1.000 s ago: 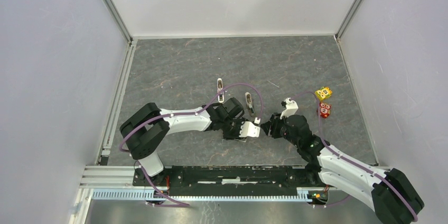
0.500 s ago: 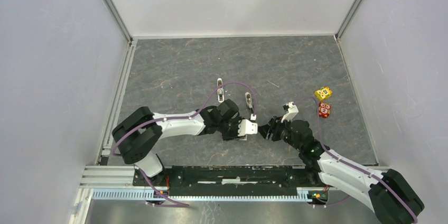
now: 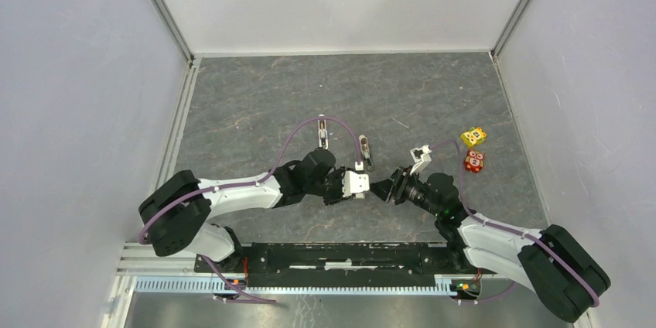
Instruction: Load the staples into the stapler
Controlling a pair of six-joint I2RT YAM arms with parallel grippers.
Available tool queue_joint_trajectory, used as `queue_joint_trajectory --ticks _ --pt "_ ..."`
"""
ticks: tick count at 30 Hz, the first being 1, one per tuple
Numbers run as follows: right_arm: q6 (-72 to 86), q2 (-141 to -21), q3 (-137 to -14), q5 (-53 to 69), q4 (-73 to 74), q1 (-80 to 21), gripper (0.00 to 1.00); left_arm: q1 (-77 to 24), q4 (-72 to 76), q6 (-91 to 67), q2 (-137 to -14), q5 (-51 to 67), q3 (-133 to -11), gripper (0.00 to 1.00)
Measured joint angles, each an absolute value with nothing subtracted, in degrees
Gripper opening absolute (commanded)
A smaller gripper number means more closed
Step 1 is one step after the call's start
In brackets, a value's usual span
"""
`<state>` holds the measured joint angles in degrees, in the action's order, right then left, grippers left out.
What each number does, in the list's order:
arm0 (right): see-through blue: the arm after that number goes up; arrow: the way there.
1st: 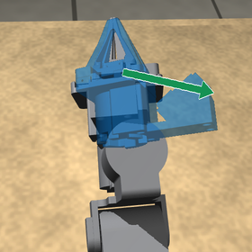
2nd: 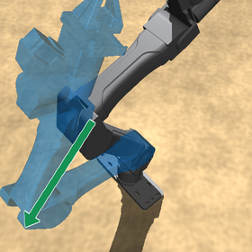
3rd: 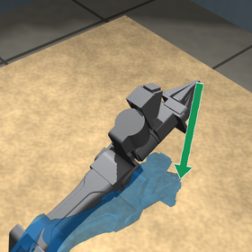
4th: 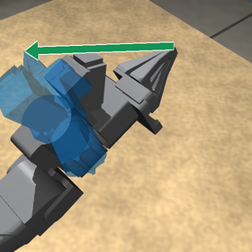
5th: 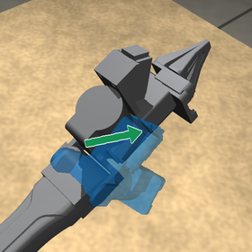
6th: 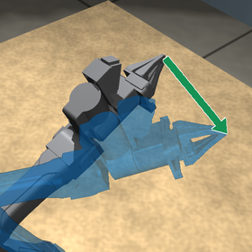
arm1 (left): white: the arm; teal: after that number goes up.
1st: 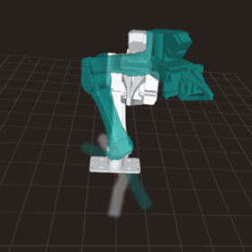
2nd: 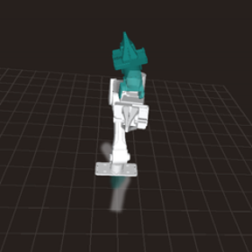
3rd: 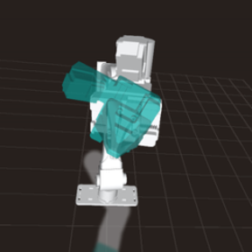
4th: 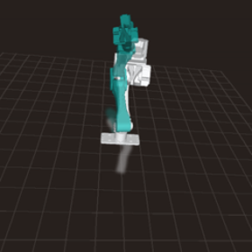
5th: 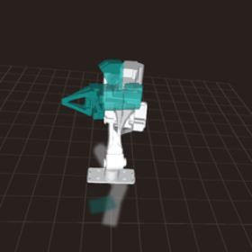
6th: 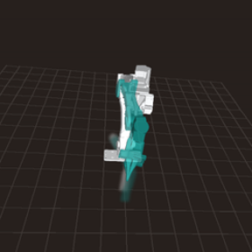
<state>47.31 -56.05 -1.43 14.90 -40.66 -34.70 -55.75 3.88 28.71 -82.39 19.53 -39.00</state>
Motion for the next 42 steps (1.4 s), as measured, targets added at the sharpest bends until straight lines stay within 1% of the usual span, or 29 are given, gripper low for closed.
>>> queue_joint_trajectory --ticks 7,27,42 --pt "48.80 -57.19 -1.34 16.27 -43.27 -34.54 0.57 -55.75 6.79 28.21 -81.41 19.46 -38.76 0.42" --pt "49.25 -55.09 -1.26 14.81 -42.41 -34.37 0.56 -55.75 8.93 28.10 -78.15 17.45 -36.91 0.42" --pt "50.74 -60.97 -1.23 17.58 -47.53 -34.30 0.56 -55.72 9.74 28.10 -77.93 17.63 -36.14 0.43"
